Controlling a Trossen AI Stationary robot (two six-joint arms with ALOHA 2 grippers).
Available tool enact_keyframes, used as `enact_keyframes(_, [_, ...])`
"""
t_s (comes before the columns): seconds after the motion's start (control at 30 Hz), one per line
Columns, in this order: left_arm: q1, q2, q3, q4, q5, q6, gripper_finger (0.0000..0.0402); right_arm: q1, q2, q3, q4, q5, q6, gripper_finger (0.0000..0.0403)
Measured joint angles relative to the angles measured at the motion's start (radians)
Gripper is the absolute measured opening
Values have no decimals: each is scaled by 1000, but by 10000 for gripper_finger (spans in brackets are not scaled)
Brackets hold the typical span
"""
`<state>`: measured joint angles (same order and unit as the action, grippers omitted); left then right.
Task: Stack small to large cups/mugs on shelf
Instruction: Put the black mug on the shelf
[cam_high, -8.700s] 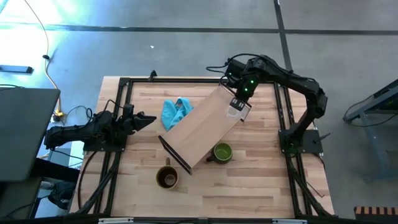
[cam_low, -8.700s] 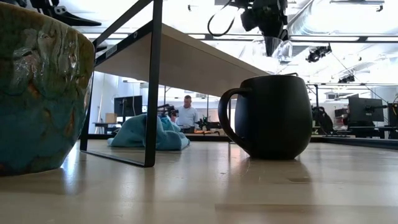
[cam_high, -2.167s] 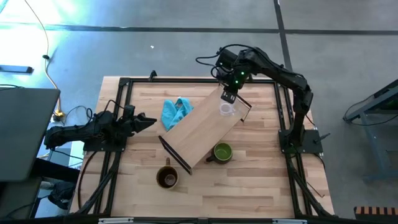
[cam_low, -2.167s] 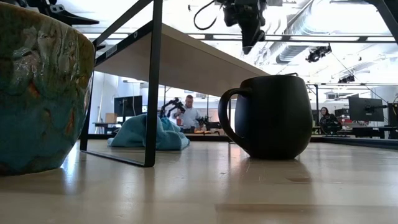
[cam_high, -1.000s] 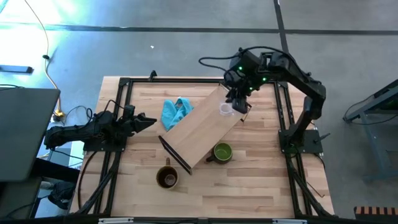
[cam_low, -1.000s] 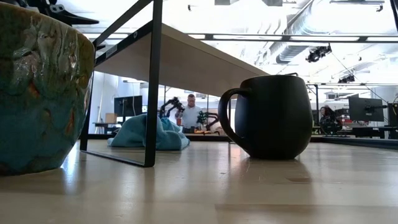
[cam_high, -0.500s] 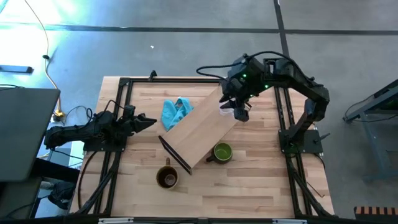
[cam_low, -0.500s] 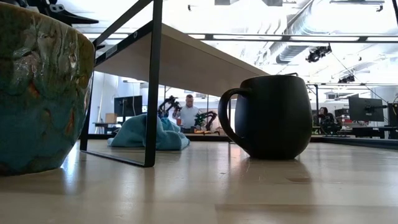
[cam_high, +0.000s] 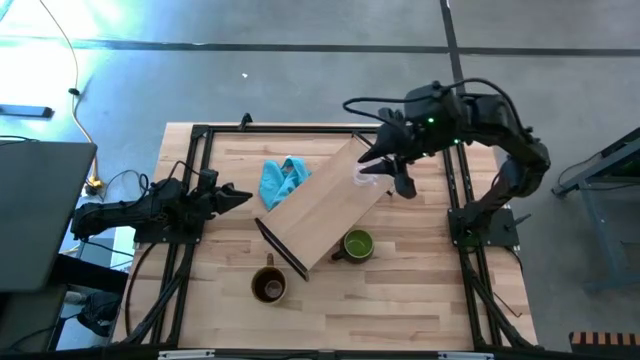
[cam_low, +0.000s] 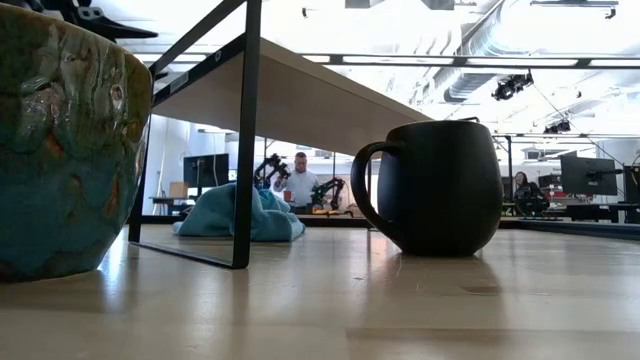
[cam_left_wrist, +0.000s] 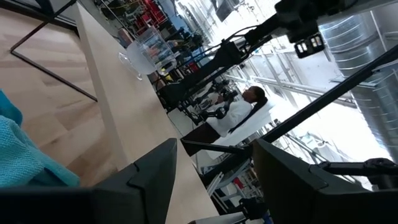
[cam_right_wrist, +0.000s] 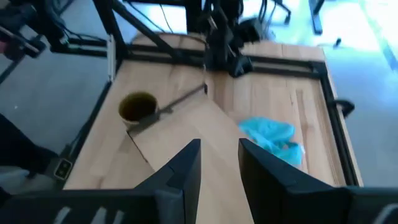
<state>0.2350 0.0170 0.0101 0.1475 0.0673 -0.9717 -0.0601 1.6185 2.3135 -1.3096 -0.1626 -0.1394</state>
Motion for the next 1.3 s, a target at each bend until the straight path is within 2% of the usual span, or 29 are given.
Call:
enact_keyframes(0.1, [0, 0, 0, -6, 0, 1, 200, 26, -11, 0, 16, 8, -1, 99])
enact_keyframes(0.27, [0, 0, 0, -25, 0, 1, 200, 70, -21, 0, 15, 87, -15, 99])
enact_keyframes(0.47, [0, 0, 0, -25, 0, 1, 200, 94, -22, -1, 35, 92, -27, 99])
enact_keyframes(0.57, [0, 0, 0, -25, 0, 1, 200, 96, -37, -45, 69, 91, -33, 99])
enact_keyframes(0.67, [0, 0, 0, -25, 2, 1, 200, 100, -100, -170, 175, 83, -38, 99])
enact_keyframes(0.87, [0, 0, 0, -24, 8, -2, 200, 100, -315, -563, 511, 83, 17, 99])
enact_keyframes(1.07, [0, 0, 0, -24, 2, -2, 200, 101, -517, -900, 796, 102, 188, 99])
enact_keyframes(1.3, [0, 0, 0, -24, -20, -2, 200, 110, -647, -1188, 952, 92, 419, 99])
